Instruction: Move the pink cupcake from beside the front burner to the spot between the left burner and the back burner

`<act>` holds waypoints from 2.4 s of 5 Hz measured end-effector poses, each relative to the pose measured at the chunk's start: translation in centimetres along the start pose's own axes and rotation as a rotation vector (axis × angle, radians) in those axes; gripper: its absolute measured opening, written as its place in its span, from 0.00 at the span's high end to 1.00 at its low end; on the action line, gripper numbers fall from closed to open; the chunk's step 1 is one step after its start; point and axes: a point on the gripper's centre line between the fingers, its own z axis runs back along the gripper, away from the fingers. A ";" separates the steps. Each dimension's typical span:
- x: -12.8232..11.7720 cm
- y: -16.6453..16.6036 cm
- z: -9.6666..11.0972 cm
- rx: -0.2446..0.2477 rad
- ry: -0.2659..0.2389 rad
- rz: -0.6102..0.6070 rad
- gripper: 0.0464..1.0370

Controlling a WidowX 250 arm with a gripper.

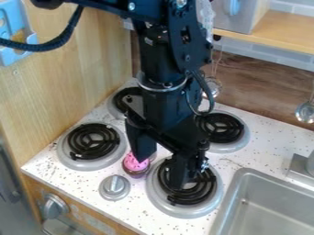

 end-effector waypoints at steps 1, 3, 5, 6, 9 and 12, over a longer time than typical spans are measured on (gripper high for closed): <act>-0.3 0.1 -0.6 0.003 0.021 0.008 0.04; -0.9 3.8 -3.1 0.042 -0.118 0.288 0.04; 1.4 7.2 -7.8 0.085 -0.196 0.535 0.04; 2.3 9.1 -9.4 0.114 -0.208 0.611 0.04; 4.0 14.0 -12.7 0.157 -0.277 0.786 0.04; 5.5 15.3 -15.4 0.090 -0.285 0.802 0.04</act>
